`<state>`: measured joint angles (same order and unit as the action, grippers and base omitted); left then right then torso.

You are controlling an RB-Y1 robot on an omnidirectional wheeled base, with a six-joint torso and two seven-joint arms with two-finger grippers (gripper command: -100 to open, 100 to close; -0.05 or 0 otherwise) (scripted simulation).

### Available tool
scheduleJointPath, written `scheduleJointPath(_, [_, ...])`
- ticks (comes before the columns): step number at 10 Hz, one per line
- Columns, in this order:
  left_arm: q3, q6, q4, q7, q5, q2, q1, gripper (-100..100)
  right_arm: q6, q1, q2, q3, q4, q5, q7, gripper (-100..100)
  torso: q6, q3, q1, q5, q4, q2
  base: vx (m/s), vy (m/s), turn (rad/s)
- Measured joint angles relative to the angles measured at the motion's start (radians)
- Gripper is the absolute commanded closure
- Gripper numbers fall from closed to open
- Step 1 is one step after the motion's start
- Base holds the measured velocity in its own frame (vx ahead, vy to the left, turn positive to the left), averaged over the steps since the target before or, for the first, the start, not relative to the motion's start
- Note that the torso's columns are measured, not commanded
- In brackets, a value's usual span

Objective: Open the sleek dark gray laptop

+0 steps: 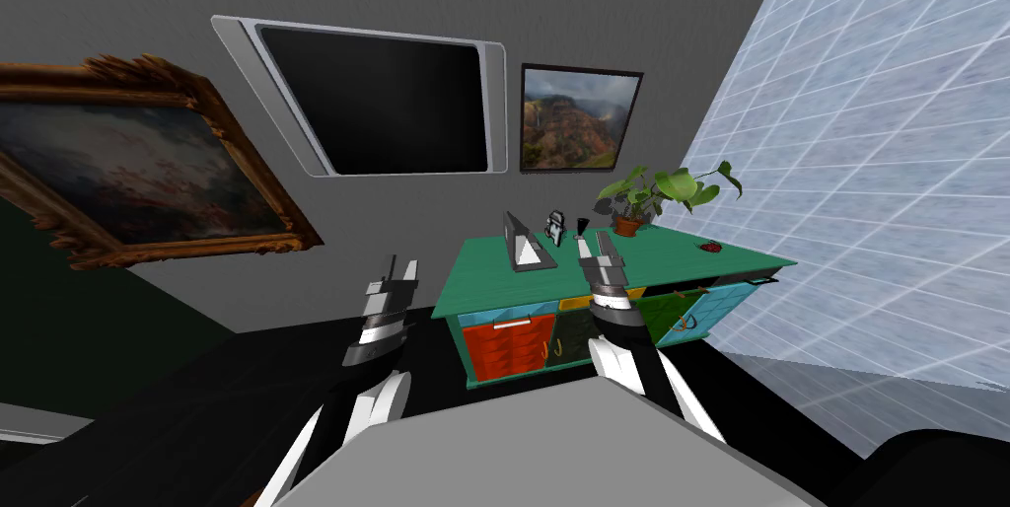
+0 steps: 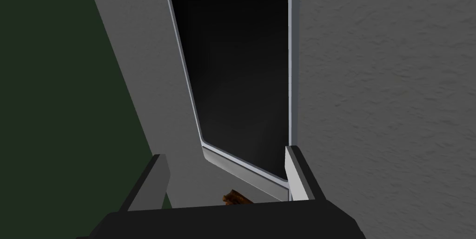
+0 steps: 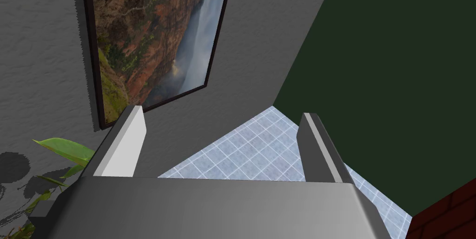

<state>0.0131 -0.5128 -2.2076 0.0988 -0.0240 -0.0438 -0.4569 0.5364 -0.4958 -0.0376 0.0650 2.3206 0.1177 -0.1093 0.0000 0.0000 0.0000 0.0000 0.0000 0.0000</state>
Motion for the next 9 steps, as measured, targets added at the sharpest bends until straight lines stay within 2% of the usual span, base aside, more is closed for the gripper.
scheduleJointPath(2, [0.000, 0.000, 0.000, 0.000, 0.000, 0.000, 0.000, 0, 0.000, 0.000, 0.000, 0.000, 0.000, 0.000, 0.000, 0, 0.000, -0.209, 0.000, 0.000, 0.105, 0.104, 0.000, 0.000, 0.000])
scheduleJointPath(9, [0.000, 0.000, 0.000, 0.000, 0.000, 0.000, 0.000, 0, 0.000, 0.000, 0.000, 0.000, 0.000, 0.000, 0.000, 0, 0.000, -1.234, 0.000, 0.000, 0.617, 0.618, 0.000, 0.000, 0.000])
